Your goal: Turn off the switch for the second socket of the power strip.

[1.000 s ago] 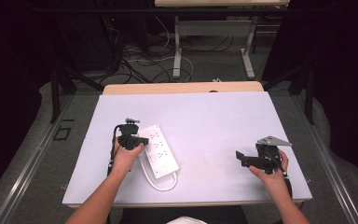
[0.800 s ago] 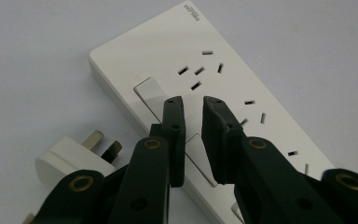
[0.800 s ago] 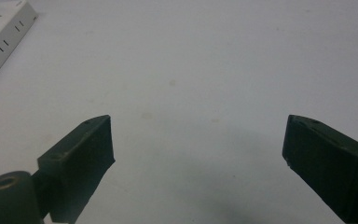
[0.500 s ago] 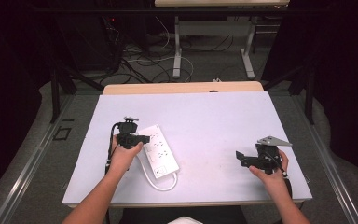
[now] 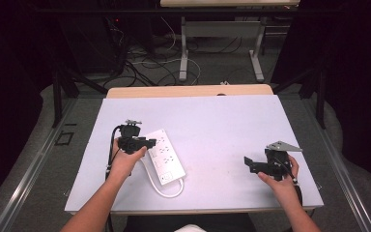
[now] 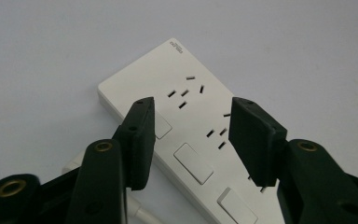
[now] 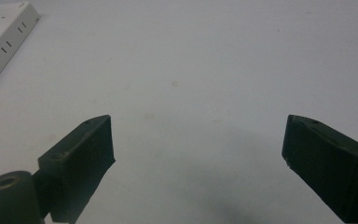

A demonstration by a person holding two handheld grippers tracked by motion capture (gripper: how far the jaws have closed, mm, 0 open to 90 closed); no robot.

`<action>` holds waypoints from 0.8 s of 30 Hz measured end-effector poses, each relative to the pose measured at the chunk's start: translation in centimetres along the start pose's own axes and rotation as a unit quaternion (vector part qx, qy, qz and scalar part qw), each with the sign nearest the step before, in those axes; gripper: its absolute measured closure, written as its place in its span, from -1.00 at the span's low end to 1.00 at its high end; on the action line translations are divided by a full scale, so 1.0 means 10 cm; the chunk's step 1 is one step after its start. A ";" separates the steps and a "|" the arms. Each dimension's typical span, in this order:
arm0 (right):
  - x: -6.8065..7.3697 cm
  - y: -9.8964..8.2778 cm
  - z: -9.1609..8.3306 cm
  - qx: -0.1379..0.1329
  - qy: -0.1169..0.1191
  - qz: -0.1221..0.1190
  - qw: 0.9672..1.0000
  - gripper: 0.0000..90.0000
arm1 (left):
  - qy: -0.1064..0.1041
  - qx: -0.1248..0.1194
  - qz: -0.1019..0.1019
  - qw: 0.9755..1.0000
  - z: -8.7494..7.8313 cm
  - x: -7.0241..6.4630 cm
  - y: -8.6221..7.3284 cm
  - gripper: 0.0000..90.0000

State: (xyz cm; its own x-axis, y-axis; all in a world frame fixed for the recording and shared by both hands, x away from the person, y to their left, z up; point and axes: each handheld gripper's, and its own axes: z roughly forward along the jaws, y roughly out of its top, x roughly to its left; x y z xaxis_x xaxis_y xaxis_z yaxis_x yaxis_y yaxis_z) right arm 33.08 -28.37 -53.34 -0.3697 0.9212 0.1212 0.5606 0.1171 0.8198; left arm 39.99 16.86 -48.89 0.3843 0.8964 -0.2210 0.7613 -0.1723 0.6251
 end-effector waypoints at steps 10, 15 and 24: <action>0.00 0.00 0.00 -0.001 -0.001 -0.002 1.000 -0.81 | 0.000 -0.010 0.025 1.000 -0.11 -0.02 0.03 -0.09; 0.01 0.01 0.00 0.000 -0.001 -0.002 1.000 -0.81 | 0.003 -0.016 0.037 0.999 -0.16 -0.02 0.02 -0.15; 0.01 0.01 -0.01 -0.001 -0.001 0.001 1.000 -0.81 | 0.004 -0.033 0.064 0.997 -0.25 0.01 0.04 -0.24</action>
State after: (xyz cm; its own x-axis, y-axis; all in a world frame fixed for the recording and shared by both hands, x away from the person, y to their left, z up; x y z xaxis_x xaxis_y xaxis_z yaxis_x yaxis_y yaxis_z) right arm 33.03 -28.30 -53.24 -0.3673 0.9220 0.1223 0.5596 0.1140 0.8209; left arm 39.01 17.90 -46.81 0.4715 0.8721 -0.1305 0.6703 -0.2583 0.6956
